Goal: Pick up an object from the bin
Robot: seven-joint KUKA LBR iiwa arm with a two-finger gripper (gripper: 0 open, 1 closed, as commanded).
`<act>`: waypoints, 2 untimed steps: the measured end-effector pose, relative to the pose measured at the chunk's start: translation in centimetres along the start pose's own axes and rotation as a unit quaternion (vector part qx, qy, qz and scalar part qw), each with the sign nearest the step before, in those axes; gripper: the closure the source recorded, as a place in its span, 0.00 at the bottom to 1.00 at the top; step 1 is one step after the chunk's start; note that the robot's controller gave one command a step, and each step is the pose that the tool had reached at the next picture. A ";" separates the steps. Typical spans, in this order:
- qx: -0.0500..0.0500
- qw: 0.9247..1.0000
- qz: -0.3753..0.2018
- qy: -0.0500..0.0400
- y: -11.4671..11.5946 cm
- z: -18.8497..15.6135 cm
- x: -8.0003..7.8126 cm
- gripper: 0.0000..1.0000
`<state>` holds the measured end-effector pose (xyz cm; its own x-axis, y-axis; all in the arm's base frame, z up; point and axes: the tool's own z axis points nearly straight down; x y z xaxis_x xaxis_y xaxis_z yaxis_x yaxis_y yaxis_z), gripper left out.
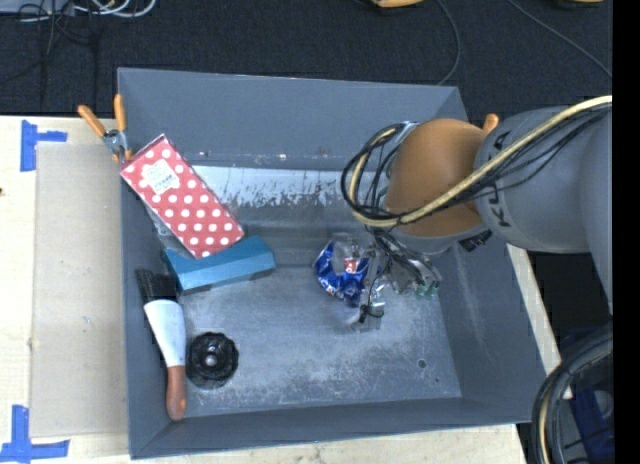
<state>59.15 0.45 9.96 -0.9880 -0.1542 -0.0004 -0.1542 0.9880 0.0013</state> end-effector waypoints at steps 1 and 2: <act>0.000 0.999 0.038 -0.005 -0.3 1.8 -2.0 0.00; 0.000 0.994 0.109 0.000 -1.2 2.3 -2.7 0.00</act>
Offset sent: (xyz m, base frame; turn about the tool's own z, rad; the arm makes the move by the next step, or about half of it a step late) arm 0.0310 -0.0109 -0.0264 0.2688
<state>62.01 -0.36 7.69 -0.9980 0.0635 -0.0007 0.0635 0.9980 0.0015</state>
